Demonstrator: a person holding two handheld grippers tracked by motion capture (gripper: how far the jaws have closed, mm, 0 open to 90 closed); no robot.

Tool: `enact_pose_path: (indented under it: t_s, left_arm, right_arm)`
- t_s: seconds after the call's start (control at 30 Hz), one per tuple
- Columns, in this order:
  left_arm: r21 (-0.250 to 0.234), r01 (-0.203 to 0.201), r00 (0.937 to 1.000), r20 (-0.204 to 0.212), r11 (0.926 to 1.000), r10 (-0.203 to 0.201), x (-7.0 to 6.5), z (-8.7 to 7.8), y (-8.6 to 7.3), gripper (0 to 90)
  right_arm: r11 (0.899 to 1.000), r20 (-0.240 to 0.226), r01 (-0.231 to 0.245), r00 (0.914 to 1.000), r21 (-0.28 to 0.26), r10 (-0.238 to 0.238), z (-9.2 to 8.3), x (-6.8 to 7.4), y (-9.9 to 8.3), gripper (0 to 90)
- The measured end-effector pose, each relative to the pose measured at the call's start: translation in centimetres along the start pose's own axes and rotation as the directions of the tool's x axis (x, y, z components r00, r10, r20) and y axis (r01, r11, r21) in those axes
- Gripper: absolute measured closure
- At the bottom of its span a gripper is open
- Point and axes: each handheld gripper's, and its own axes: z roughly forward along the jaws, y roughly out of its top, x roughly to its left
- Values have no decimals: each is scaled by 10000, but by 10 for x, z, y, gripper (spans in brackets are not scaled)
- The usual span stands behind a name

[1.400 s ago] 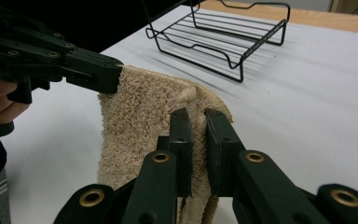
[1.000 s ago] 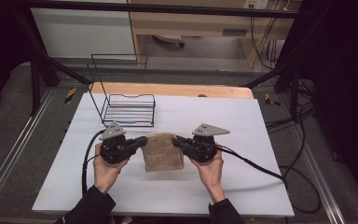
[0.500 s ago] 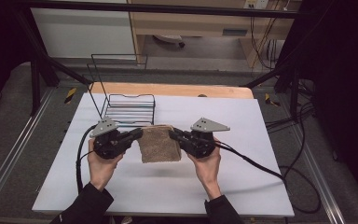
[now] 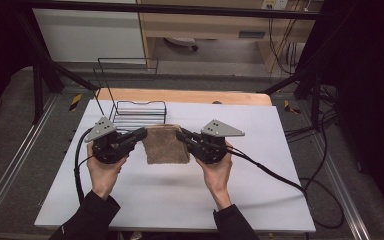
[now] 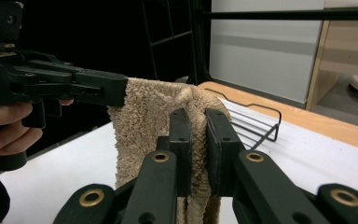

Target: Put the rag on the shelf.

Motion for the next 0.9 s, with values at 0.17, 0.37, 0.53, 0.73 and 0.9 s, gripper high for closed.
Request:
enact_pose_path:
  t_s: [0.17,0.37,0.53,0.73,0.9]
  left_arm:
    - [-291,-26,9999,-171,9996,21,5,-5,8,871]
    - [-611,-19,9994,-345,9981,-2,12,-11,16,871]
    - [-927,33,9988,-484,9957,-78,18,-14,21,871]
    - [-1172,95,9986,-515,9931,-157,23,-17,27,871]
    - [-1417,34,9982,-583,9899,-118,27,-20,33,871]
  right_arm:
    - [9998,8,69,10000,-187,-69,5,3,6,823]
    - [9989,98,192,9998,-420,-189,14,7,17,823]
    - [9978,155,302,9995,-597,-293,22,10,24,823]
    - [9965,225,380,9991,-749,-364,29,11,32,823]
    - [9943,261,494,9985,-940,-472,34,13,43,823]
